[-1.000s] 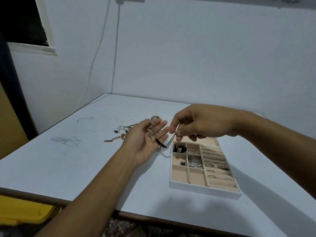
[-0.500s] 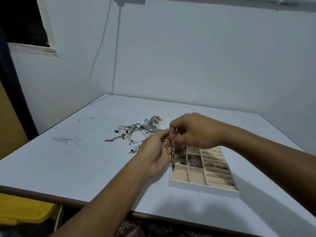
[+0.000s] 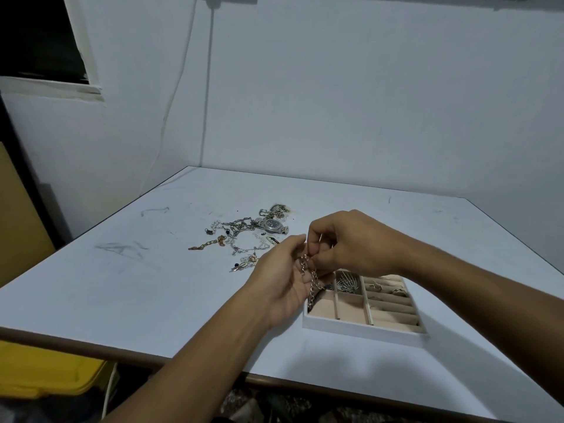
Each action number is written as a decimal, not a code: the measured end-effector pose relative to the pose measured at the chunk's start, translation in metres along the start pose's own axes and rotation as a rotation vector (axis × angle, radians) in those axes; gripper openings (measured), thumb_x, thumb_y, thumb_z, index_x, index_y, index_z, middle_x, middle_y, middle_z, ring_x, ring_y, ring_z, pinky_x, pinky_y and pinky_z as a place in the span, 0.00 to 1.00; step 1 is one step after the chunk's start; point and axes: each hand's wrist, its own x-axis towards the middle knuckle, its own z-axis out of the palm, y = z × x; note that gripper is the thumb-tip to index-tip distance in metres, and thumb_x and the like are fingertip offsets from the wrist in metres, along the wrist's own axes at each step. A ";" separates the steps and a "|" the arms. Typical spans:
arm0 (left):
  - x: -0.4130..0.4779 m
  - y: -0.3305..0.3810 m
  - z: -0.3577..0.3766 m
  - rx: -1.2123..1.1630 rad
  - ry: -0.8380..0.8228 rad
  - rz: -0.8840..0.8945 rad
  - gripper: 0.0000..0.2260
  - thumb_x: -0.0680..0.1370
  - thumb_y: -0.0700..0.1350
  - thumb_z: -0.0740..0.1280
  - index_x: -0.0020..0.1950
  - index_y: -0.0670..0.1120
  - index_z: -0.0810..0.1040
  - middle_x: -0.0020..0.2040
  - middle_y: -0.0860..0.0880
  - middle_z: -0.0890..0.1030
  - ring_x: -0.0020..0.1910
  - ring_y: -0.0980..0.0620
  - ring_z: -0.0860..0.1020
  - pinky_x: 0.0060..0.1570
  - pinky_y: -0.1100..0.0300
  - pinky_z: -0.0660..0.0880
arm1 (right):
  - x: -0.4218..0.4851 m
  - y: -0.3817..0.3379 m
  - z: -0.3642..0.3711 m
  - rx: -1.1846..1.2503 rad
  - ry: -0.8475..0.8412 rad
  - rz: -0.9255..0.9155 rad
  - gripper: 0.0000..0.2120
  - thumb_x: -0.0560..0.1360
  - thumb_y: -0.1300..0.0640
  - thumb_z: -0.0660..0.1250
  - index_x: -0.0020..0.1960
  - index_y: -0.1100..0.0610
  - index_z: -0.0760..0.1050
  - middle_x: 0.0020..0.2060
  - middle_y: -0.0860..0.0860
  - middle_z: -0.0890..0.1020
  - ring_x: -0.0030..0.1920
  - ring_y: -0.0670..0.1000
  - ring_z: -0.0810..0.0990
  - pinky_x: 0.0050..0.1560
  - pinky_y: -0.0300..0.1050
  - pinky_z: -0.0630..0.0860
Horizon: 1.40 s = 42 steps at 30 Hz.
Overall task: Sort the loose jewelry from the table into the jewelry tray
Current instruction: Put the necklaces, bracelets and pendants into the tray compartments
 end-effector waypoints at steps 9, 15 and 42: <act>-0.007 0.002 0.003 0.031 0.075 -0.049 0.17 0.81 0.49 0.56 0.52 0.38 0.78 0.43 0.40 0.82 0.44 0.44 0.78 0.49 0.53 0.78 | -0.004 0.011 0.004 0.064 0.010 0.035 0.04 0.70 0.57 0.72 0.41 0.50 0.79 0.33 0.47 0.82 0.35 0.45 0.78 0.40 0.43 0.75; -0.011 0.003 0.004 0.007 0.096 -0.061 0.18 0.81 0.49 0.56 0.56 0.36 0.78 0.45 0.40 0.83 0.45 0.44 0.80 0.56 0.51 0.75 | -0.007 0.014 0.004 0.070 0.007 0.042 0.03 0.71 0.56 0.73 0.41 0.50 0.79 0.34 0.46 0.82 0.34 0.44 0.77 0.41 0.43 0.76; -0.063 0.073 -0.119 0.897 0.547 0.402 0.10 0.80 0.47 0.61 0.47 0.47 0.82 0.43 0.54 0.84 0.44 0.55 0.82 0.47 0.60 0.78 | 0.130 -0.056 0.092 -0.077 -0.088 -0.082 0.19 0.72 0.55 0.67 0.63 0.49 0.75 0.60 0.50 0.78 0.59 0.52 0.75 0.54 0.45 0.74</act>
